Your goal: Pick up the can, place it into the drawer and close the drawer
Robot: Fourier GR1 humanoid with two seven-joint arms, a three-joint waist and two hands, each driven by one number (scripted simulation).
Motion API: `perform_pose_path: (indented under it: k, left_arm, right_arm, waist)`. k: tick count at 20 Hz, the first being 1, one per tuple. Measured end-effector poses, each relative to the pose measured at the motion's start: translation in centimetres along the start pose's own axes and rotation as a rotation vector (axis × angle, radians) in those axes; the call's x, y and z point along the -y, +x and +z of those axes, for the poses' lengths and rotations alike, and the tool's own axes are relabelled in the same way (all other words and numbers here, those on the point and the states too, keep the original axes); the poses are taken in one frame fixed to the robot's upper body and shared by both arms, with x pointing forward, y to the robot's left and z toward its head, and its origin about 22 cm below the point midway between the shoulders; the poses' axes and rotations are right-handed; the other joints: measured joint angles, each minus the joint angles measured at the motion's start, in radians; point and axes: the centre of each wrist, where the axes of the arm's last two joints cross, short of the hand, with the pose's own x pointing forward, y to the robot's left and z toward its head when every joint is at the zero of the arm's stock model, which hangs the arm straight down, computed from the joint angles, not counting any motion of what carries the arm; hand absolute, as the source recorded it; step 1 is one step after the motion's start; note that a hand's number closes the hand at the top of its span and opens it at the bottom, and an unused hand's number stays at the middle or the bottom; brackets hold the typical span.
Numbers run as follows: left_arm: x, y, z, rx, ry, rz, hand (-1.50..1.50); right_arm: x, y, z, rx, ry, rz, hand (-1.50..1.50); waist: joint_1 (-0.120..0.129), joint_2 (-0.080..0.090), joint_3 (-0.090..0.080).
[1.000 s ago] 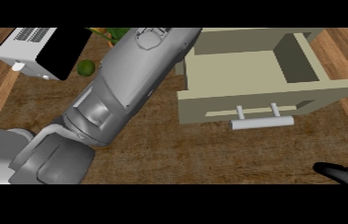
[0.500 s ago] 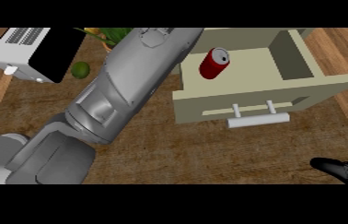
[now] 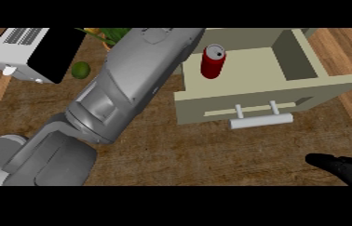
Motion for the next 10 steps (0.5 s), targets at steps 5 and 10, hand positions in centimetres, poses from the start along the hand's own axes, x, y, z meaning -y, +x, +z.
perform_pose_path:
  k: [5,10]
  left_arm:
    - [0.0,0.2,0.0,-0.004,-0.001,0.050,-1.50]
    - [0.1,0.6,0.0,-0.001,0.002,0.085,-1.50]
  right_arm:
    - [-0.8,0.0,-1.7,0.049,0.055,0.152,-1.50]
    - [-2.5,-0.7,-3.3,0.076,0.098,0.320,-1.50]
  waist:
    - [0.013,0.002,-0.001]
    - [0.030,0.001,-0.001]
